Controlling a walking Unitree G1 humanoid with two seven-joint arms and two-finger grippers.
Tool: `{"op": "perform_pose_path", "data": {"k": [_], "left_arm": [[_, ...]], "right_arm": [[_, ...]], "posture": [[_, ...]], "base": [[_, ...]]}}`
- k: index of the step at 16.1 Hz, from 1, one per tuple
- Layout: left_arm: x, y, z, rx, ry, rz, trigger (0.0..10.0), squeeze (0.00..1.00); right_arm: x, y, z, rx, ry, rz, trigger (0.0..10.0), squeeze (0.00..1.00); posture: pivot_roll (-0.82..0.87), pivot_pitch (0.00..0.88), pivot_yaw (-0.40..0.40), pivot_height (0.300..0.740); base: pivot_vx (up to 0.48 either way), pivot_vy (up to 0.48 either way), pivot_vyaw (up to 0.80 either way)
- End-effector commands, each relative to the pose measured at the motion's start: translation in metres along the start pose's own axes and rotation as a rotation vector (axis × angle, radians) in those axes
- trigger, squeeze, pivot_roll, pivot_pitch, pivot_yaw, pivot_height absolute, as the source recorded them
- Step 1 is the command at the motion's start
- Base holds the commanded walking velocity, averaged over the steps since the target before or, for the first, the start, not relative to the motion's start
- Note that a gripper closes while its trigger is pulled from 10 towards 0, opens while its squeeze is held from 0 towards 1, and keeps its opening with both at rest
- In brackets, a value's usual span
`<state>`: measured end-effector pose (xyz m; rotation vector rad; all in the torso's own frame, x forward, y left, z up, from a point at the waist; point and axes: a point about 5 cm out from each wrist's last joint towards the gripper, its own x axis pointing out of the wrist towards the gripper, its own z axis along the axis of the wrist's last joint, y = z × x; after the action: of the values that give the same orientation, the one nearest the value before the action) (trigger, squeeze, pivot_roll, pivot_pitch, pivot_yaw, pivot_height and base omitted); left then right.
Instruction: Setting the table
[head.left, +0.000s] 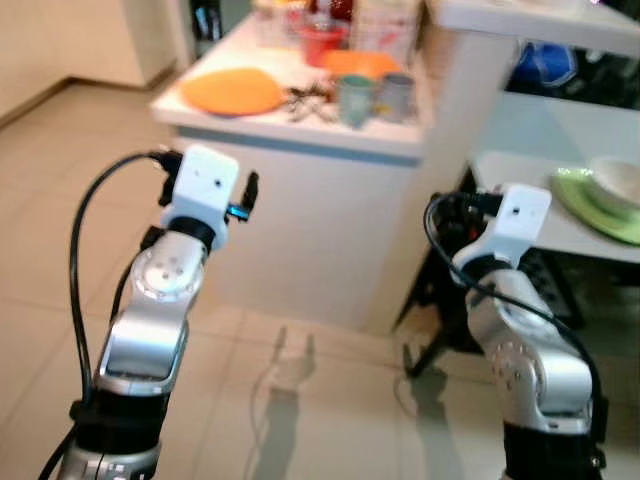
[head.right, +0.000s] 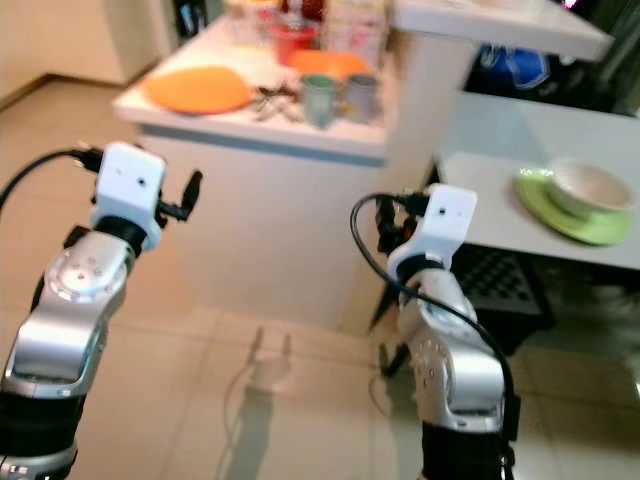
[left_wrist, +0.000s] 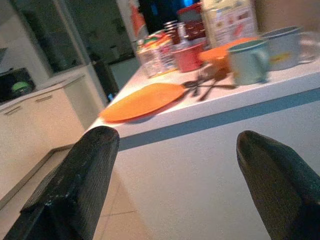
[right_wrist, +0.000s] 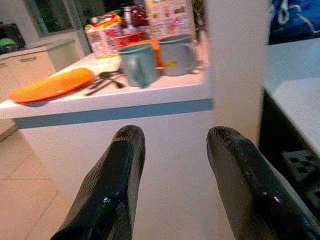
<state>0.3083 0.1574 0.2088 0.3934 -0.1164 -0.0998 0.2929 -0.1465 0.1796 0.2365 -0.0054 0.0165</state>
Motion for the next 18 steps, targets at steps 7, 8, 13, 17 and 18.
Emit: {"op": "perform_pose_path", "data": {"k": [7, 8, 13, 17, 18], "left_arm": [[0.002, -0.003, 0.006, -0.023, -0.037, 0.017, 10.0, 0.0], [0.002, -0.001, 0.007, -0.053, -0.043, 0.035, 10.0, 0.0], [0.003, 0.001, 0.003, -0.06, -0.027, 0.055, 10.0, 0.0], [0.005, 0.002, 0.006, -0.079, -0.038, 0.061, 10.0, 0.0], [0.005, 0.003, 0.007, -0.083, -0.04, 0.065, 10.0, 0.0]], "right_arm": [[0.0, -0.01, -0.001, -0.006, 0.023, -0.042, 10.0, 0.0], [0.0, -0.011, 0.002, -0.005, 0.019, -0.041, 10.0, 0.0], [0.005, -0.011, 0.01, -0.093, -0.013, -0.034, 10.0, 0.0], [0.009, -0.009, 0.014, -0.109, -0.029, -0.019, 10.0, 0.0], [0.01, -0.009, 0.015, -0.104, -0.031, -0.016, 10.0, 0.0]], "posture": [[0.0, 0.0, -0.045, 0.74], [0.0, 0.0, -0.045, 0.74], [0.0, 0.0, -0.049, 0.74], [0.01, 0.0, -0.057, 0.74], [0.01, 0.0, -0.058, 0.74]], "base": [[0.0, 0.411, 0.0], [0.0, 0.0, 0.0], [0.0, 0.0, 0.0], [0.245, 0.0, 0.0], [0.371, 0.0, 0.0]]}}
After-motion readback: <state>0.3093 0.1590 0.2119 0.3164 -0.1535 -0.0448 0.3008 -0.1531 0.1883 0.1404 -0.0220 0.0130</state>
